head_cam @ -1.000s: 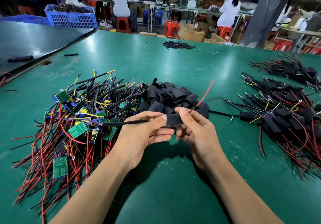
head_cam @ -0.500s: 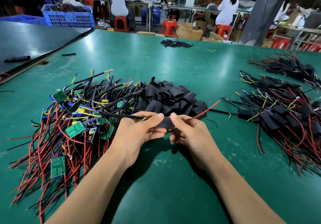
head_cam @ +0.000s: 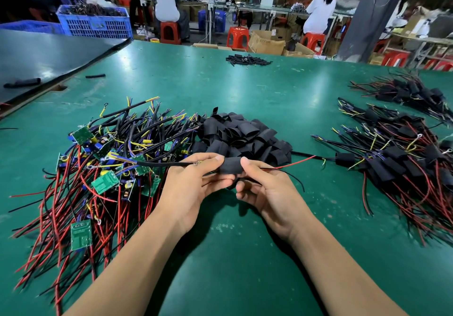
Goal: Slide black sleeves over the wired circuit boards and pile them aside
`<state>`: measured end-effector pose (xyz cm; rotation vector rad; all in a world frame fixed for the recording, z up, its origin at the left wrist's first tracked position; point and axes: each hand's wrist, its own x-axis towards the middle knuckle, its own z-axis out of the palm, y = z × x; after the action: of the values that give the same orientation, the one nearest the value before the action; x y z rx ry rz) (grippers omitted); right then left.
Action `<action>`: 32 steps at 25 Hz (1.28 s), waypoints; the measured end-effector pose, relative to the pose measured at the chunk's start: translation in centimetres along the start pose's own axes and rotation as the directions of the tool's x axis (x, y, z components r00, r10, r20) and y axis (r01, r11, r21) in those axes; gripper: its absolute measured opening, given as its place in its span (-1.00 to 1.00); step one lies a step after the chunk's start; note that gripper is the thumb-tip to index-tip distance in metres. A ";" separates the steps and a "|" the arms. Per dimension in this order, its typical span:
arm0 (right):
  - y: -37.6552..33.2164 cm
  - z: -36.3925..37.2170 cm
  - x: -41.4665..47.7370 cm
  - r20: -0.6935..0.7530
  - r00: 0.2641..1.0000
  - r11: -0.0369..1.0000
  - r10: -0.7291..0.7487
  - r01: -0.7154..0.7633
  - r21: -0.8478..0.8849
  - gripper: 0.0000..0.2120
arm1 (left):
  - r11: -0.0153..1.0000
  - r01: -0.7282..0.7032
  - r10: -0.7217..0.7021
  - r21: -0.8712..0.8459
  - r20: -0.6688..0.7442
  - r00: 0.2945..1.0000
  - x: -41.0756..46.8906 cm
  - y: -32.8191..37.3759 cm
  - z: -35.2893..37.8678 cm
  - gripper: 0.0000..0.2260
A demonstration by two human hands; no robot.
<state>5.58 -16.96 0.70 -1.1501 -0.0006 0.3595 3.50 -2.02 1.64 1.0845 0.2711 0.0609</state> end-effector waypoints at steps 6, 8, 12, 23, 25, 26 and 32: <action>0.3 -0.1 0.0 0.014 0.998 0.998 -0.067 0.068 -0.012 -0.81 | 0.978 -0.170 0.171 0.123 0.006 0.985 -0.4 -0.6 0.4 -0.96; 0.2 -0.2 0.0 -0.004 0.998 0.998 -0.069 0.069 -0.009 -0.79 | 0.984 -0.141 0.138 0.110 0.035 0.990 -0.5 -0.5 0.5 -0.95; -0.1 -0.3 0.0 -0.016 0.997 0.997 -0.073 0.073 -0.006 -0.83 | 0.993 -0.065 0.050 0.100 0.141 0.989 -0.7 -0.2 0.5 -0.94; -0.1 0.0 0.2 -0.124 0.987 0.995 -0.102 0.100 -0.023 -0.90 | 0.984 -0.090 0.080 0.155 0.072 0.994 -0.5 -0.6 0.3 -0.97; -0.1 0.0 0.1 -0.115 0.988 0.994 -0.104 0.101 -0.032 -0.87 | 0.984 -0.091 0.081 0.150 0.073 0.994 -0.5 -0.6 0.3 -0.97; -0.1 0.0 0.1 -0.107 0.990 0.995 -0.096 0.094 -0.027 -0.86 | 0.985 -0.091 0.080 0.148 0.075 0.994 -0.6 -0.6 0.3 -0.98; -0.6 -0.1 -0.3 -0.039 0.999 0.998 0.020 -0.017 0.059 -0.80 | 0.985 -0.081 0.064 0.155 0.115 0.991 -0.7 -0.5 0.2 -0.95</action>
<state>5.51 -17.32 1.25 -1.0995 0.0547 0.3511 2.85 -2.54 1.37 1.2527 0.1392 0.0452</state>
